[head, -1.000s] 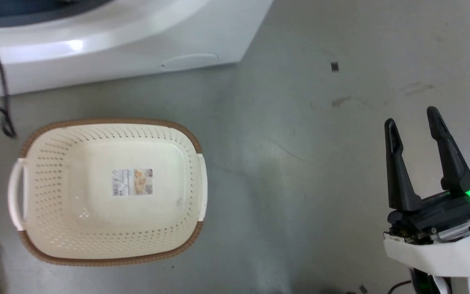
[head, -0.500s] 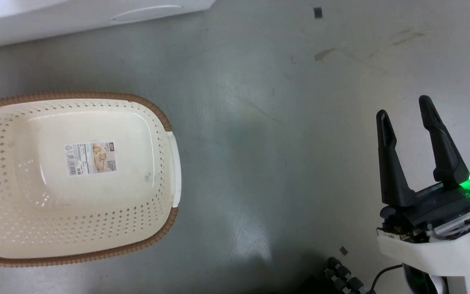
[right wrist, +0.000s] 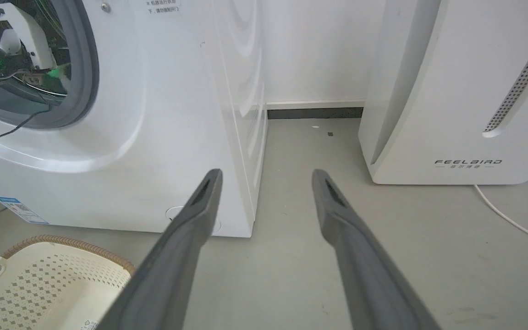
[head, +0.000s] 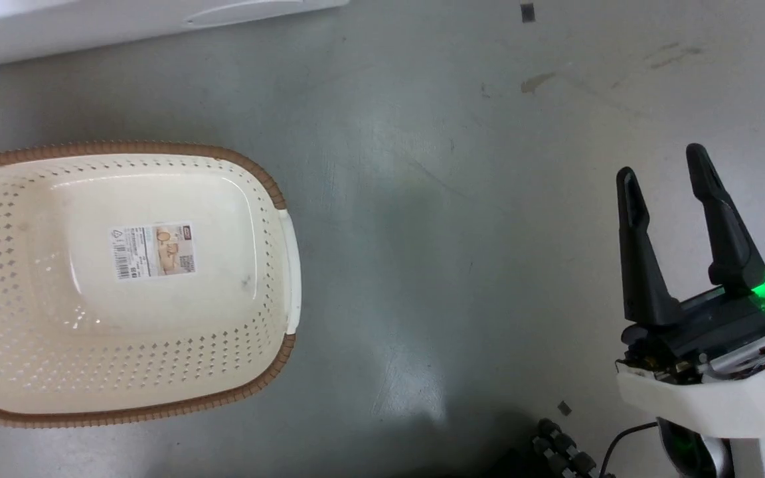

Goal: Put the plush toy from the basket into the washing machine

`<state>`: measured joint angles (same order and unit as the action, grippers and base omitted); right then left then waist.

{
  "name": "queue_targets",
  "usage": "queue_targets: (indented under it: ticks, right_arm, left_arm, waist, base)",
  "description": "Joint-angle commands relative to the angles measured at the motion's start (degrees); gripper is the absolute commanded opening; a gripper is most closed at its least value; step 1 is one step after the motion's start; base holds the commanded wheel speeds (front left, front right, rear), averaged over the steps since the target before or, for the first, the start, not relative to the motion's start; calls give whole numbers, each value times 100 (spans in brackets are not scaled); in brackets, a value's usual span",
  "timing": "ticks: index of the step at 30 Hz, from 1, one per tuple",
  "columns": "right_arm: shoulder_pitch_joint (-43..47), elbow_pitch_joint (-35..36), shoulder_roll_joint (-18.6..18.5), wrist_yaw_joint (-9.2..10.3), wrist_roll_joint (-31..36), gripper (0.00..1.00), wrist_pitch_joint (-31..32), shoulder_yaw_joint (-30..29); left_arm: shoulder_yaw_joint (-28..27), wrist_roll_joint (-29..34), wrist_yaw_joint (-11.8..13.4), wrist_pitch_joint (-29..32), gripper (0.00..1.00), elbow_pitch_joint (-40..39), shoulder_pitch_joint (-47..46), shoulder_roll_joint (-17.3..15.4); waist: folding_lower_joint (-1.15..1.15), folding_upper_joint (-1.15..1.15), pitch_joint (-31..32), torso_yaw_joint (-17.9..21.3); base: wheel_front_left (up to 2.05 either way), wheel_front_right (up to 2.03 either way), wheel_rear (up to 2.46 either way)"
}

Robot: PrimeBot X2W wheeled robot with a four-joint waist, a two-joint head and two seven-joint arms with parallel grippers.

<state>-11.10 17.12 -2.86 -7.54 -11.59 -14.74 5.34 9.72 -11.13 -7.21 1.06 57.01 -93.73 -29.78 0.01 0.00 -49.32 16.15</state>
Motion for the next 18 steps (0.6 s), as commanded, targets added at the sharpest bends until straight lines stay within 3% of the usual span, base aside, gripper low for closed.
queue_targets:
  ticks: [1,11,18]
  right_arm:
    - [-111,-14,-1,5,24,100,-26,-40]
    - [-21,-262,-1,5,317,100,-26,-275]
    - [204,-507,-1,5,637,100,-26,-390]
  left_arm:
    - [67,0,-18,-66,100,155,248,11]
    - [463,-526,-26,-1253,100,432,1287,446]
    - [691,-955,-27,-1594,100,39,2534,707]
  waist:
    - [-1,0,118,-64]
    - [-1,0,1228,-510]
    - [-1,0,2263,-901]
  base:
    - [0,0,0]
    - [0,0,0]
    - [0,0,0]
